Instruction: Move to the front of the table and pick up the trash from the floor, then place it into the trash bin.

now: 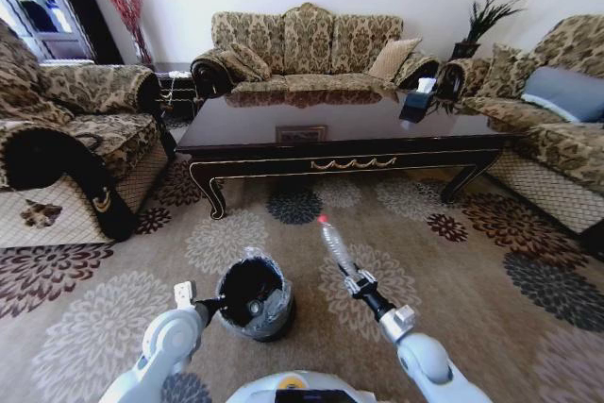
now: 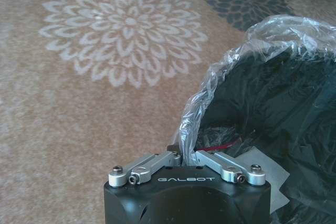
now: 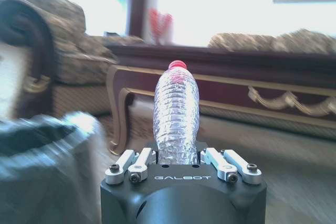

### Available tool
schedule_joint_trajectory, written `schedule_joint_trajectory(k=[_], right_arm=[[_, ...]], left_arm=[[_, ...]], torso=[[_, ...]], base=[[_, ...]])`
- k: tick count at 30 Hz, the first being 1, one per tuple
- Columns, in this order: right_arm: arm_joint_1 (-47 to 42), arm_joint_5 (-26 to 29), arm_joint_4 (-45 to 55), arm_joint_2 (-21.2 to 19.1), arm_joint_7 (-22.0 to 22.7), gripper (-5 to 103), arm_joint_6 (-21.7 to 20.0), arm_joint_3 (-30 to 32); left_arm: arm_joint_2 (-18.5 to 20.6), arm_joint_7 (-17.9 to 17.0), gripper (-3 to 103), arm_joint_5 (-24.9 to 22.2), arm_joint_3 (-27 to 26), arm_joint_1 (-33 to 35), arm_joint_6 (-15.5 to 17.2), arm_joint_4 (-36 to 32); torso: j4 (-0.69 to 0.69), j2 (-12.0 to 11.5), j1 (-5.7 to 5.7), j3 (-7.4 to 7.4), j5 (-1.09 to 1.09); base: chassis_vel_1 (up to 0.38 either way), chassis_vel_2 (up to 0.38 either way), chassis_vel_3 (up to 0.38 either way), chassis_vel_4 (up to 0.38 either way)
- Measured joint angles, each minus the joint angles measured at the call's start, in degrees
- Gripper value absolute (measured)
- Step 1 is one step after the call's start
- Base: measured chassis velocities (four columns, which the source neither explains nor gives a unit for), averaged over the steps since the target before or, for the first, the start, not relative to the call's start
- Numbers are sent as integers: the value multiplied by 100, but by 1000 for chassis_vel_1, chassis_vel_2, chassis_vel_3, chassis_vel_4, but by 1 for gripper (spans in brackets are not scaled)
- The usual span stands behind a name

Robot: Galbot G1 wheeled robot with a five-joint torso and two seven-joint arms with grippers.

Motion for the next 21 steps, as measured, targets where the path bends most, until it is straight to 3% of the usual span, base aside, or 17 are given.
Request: schedule_joint_trajectory(k=[8, 18, 21], right_arm=[[-152, -625, 935, -179, -330, 32, 282, -596], [-239, -839, 1035, -160, -536, 31, 281, -902], [-248, -958, 926, -110, -546, 31, 280, -1021]], left_arm=[[3, 13, 0, 92, 407, -164, 0, 43], [169, 148, 0, 183, 926, -310, 0, -10], [201, 348, 0, 277, 1094, -403, 0, -59]], torso=[[1, 0, 0, 0, 0], [1, 0, 0, 0, 0], [1, 0, 0, 0, 1]], base=[[0, 0, 0, 0], [0, 0, 0, 0], [0, 0, 0, 0]])
